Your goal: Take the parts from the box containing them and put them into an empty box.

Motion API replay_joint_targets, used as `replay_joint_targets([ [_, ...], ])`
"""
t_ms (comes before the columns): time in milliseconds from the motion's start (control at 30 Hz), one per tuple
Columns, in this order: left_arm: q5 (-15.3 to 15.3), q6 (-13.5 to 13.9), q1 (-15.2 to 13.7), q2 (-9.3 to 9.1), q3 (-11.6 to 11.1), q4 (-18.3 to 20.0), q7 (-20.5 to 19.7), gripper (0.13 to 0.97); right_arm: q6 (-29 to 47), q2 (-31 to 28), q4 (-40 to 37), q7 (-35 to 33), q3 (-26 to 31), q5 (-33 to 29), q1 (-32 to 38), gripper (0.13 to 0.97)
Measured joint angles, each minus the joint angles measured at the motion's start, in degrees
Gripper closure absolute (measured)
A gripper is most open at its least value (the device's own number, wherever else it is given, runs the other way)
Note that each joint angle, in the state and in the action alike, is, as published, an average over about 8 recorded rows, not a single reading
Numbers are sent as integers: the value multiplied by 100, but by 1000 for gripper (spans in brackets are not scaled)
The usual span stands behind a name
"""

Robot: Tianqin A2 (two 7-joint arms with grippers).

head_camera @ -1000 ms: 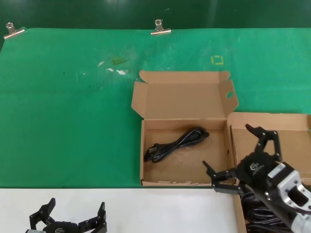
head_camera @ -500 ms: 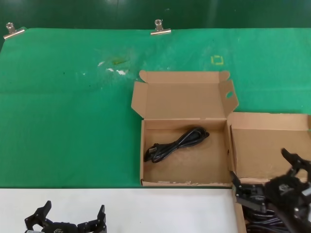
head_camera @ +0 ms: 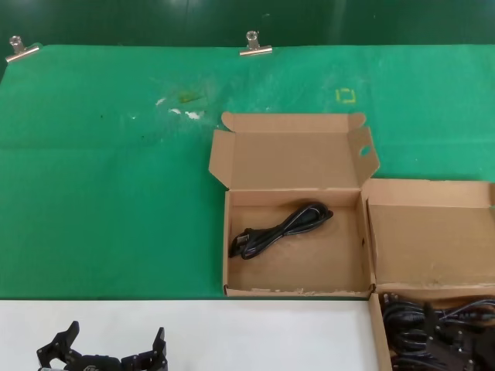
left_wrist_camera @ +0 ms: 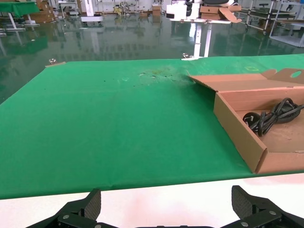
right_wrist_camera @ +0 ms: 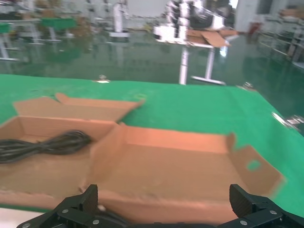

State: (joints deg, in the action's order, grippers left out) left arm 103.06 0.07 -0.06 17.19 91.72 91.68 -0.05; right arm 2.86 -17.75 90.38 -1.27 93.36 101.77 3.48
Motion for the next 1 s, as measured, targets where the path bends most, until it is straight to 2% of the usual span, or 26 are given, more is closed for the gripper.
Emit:
replay_joint_targets([
  [1000, 3, -3, 3, 0, -2, 0, 3, 132, -132, 26, 59, 58, -78, 63, -160, 129],
])
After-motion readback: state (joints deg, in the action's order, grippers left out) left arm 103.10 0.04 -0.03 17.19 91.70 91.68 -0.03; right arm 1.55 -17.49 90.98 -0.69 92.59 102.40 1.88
